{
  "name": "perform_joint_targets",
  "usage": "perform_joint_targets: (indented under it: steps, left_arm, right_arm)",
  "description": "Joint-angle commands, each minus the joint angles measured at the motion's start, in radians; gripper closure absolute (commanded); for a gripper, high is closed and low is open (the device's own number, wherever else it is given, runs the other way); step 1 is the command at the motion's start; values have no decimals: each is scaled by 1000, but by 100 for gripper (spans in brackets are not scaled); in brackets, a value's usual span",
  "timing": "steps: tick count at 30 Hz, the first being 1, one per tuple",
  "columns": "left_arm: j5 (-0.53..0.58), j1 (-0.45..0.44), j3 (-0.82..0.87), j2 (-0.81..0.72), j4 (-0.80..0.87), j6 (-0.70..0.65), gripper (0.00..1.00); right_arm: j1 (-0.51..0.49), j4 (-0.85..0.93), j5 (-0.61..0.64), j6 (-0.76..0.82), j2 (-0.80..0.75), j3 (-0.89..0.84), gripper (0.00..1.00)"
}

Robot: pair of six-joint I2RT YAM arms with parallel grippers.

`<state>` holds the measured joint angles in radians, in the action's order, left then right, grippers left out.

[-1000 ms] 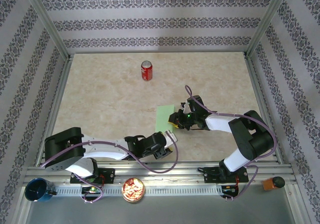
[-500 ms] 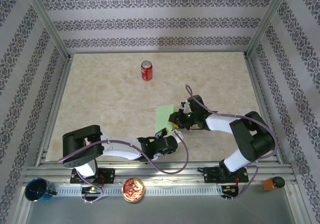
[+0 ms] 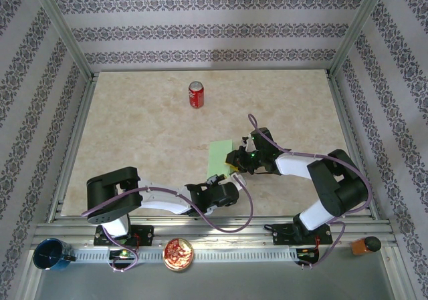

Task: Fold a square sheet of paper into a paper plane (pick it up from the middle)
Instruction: Fold the triangle a second time at the center of the table.

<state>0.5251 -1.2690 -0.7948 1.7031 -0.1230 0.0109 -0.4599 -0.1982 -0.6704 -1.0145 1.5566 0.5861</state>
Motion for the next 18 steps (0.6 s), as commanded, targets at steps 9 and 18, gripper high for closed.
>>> perform_joint_targets:
  steps: [9,18]
  left_arm:
    - [30,-8,2,-39,12,39,100]
    - [-320,118,41,-144,24,155,100]
  right_arm:
    - [15,25,12,10,-35,-11,75]
    - [45,137,142,69,-194,-54,62]
